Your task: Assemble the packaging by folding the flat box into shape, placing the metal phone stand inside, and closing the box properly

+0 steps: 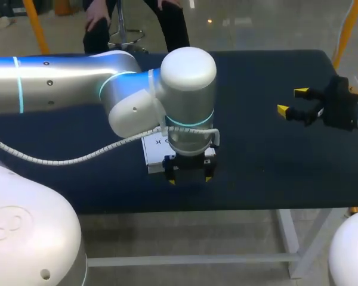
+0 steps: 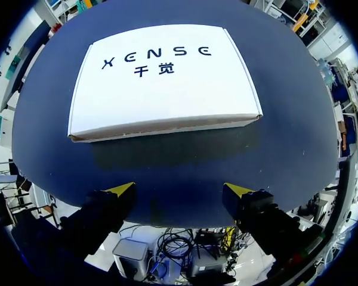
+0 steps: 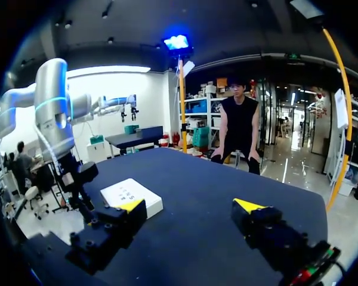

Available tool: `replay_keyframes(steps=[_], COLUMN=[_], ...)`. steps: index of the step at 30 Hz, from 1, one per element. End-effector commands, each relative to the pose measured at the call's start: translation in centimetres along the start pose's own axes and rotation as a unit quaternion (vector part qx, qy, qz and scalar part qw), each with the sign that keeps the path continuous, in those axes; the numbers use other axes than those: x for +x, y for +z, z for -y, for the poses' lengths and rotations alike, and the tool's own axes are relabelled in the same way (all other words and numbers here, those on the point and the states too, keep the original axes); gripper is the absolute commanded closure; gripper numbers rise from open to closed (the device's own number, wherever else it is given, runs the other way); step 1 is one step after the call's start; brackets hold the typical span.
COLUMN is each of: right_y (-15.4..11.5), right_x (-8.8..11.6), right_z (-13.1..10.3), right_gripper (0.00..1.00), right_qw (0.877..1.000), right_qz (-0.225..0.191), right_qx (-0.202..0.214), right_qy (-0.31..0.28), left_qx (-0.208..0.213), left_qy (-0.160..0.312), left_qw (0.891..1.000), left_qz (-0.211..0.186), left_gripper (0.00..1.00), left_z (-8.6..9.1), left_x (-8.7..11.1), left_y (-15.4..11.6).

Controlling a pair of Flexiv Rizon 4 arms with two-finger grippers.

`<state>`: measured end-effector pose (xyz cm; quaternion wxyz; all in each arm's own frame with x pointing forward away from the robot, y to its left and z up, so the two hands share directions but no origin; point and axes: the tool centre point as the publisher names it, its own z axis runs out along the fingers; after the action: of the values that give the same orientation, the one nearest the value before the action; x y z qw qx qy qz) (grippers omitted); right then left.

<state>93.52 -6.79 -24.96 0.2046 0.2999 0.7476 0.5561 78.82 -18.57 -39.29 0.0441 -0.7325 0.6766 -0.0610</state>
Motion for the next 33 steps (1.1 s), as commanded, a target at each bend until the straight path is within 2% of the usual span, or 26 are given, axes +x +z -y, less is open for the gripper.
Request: replay_keyframes(steps=[1, 16, 33], right_y=[-0.1, -0.1, -0.1], right_x=[0.0, 0.0, 0.0], right_z=[0.2, 0.2, 0.2], right_gripper=[0.00, 0.00, 0.00], right_qw=[1.000, 1.000, 1.000], right_qz=[-0.002, -0.002, -0.002], right_qx=[-0.005, -0.005, -0.005], right_qy=[-0.001, -0.001, -0.001], left_qx=[-0.002, 0.001, -0.002], left_qy=[-0.008, -0.020, -0.009], left_qw=[1.000, 0.999, 1.000], left_qz=[0.026, 0.028, 0.011], left_gripper=[0.00, 0.00, 0.00], left_z=[0.9, 4.9, 11.0], left_x=[0.4, -1.1, -2.7], left_y=[0.7, 1.3, 1.8])
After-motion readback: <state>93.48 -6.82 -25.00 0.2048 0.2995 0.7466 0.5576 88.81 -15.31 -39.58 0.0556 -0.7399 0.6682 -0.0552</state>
